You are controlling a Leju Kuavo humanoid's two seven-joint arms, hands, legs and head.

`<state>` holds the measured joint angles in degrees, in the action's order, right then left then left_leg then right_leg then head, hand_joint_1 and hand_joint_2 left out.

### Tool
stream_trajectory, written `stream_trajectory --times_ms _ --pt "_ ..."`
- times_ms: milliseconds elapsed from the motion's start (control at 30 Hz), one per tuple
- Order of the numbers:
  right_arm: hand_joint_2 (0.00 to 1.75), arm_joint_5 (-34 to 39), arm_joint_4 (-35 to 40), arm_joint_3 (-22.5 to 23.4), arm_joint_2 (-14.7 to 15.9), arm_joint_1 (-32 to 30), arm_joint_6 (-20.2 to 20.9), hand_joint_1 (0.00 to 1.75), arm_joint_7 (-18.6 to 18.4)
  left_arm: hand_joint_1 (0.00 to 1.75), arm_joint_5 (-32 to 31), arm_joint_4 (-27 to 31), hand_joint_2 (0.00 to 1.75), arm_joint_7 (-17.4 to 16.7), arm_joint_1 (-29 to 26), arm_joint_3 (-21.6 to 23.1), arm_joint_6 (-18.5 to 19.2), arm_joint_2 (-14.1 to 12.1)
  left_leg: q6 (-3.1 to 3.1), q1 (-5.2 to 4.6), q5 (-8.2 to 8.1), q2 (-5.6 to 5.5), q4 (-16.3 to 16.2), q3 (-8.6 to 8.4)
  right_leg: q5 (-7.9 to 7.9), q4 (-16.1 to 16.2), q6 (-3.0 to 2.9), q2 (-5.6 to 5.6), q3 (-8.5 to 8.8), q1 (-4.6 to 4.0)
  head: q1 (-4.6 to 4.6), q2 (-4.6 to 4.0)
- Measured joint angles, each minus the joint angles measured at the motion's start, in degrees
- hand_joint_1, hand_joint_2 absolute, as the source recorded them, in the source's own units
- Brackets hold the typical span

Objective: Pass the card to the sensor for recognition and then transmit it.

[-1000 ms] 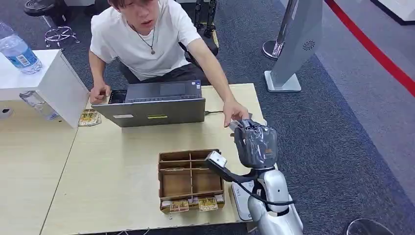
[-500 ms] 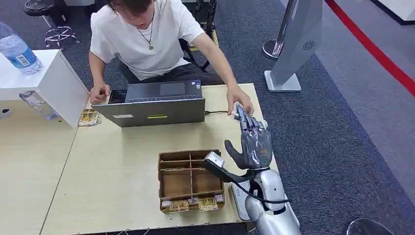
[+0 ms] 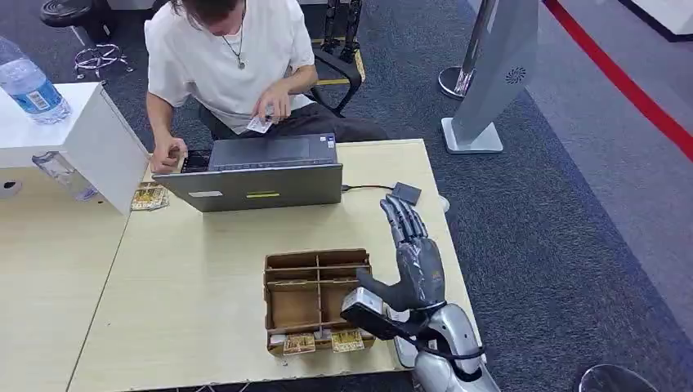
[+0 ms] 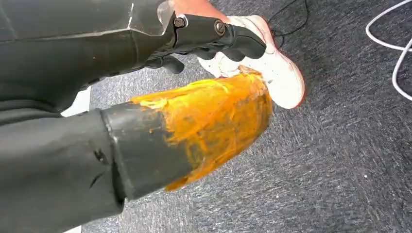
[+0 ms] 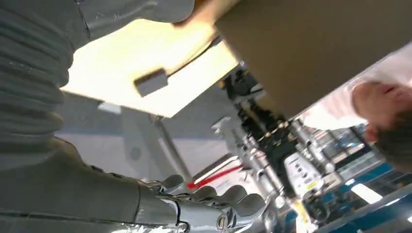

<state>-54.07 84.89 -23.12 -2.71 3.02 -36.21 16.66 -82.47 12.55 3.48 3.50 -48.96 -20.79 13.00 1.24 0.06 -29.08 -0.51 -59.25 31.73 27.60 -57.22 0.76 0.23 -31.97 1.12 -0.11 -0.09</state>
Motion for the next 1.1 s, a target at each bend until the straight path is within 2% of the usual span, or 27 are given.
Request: stream_trajectory --times_ms 200,500,800,933,1100 --pt "1.75 1.57 2.80 -3.50 2.50 -1.79 2.34 0.00 2.16 0.00 -0.04 0.00 0.00 0.00 0.01 0.00 -0.02 -0.07 0.00 0.00 0.00 0.00 0.00 -0.01 0.00 0.00 0.00 0.00 0.00 0.00 -0.02 0.00" --pt "1.75 1.20 3.39 -7.13 5.08 -2.05 5.53 0.00 2.75 0.00 -0.33 0.00 0.00 0.00 0.01 0.00 -0.02 -0.09 0.00 0.00 0.00 0.01 0.00 0.00 0.00 0.00 0.00 0.00 0.01 0.00 0.00 0.00" --pt "1.75 -7.31 -2.01 -9.43 5.45 0.22 4.02 0.00 -2.21 0.00 -0.85 0.00 0.00 0.00 0.03 0.00 0.04 -0.15 0.00 0.01 0.01 0.00 0.00 -0.01 0.00 -0.01 0.00 0.00 0.01 0.00 0.00 0.00" --pt "1.75 -8.33 -3.78 -10.04 5.45 0.97 3.62 0.00 -2.95 0.00 -0.92 0.00 0.00 -0.02 0.03 0.00 0.04 -0.15 0.00 0.00 0.01 0.00 0.00 0.00 0.00 -0.01 0.00 0.00 0.01 0.00 0.00 0.00" --pt "1.75 -13.47 -6.25 -10.37 5.45 2.13 1.72 0.00 -6.65 0.00 -0.98 0.00 0.00 -0.22 0.04 0.00 0.15 -0.17 0.00 0.00 0.00 0.00 0.00 0.00 0.00 0.00 0.00 0.00 0.01 0.00 0.00 0.00"
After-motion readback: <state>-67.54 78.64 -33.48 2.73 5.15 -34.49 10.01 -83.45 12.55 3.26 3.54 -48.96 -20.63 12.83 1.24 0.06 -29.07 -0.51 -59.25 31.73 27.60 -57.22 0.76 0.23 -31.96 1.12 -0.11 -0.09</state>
